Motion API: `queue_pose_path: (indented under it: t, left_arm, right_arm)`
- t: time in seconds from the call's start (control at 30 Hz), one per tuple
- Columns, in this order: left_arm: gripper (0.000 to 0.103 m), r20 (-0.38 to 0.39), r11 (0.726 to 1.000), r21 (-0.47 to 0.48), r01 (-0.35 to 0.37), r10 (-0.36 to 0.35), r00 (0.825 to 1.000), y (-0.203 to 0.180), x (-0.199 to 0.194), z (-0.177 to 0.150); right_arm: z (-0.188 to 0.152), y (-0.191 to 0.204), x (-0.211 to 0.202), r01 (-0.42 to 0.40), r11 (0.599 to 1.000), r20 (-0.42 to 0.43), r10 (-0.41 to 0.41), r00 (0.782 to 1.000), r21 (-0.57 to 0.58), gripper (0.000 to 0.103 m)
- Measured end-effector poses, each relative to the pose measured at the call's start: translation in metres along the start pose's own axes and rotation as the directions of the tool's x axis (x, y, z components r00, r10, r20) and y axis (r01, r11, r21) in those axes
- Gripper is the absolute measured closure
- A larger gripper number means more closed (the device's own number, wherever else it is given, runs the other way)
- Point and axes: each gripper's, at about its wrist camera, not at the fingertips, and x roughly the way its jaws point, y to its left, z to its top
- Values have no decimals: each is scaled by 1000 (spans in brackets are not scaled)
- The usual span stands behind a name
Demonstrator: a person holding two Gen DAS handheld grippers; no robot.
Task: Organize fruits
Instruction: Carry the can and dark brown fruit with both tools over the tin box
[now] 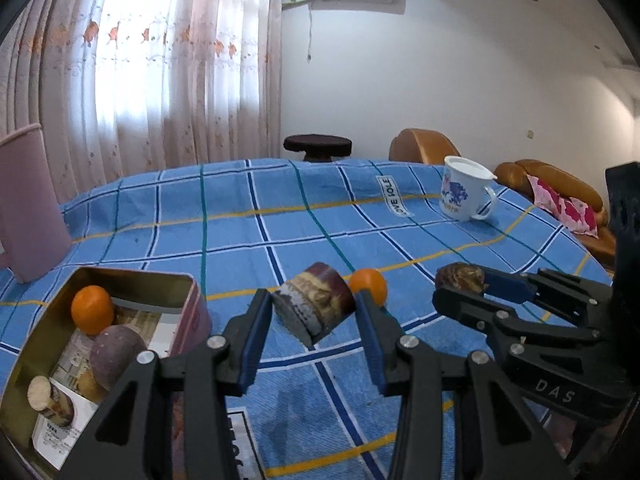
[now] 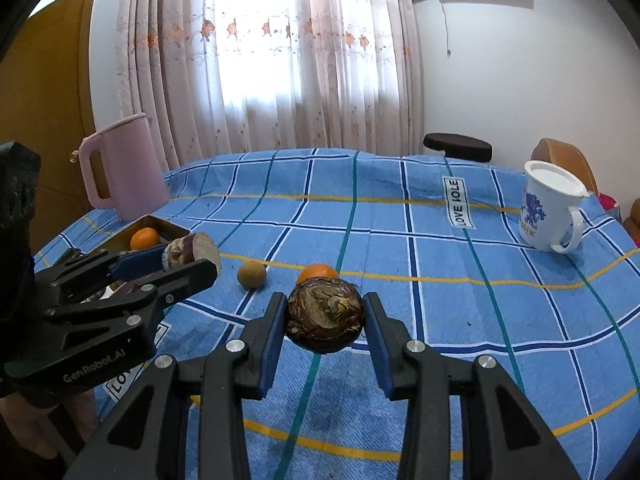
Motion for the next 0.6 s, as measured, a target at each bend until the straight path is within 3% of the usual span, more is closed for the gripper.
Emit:
queue_pose_path:
  t: [0.6]
  left_arm:
    - [58, 103, 999, 10, -37, 36, 994, -3, -21, -2]
  right_arm:
    - [-1, 6, -20, 7, 999, 106, -4, 994, -33, 62]
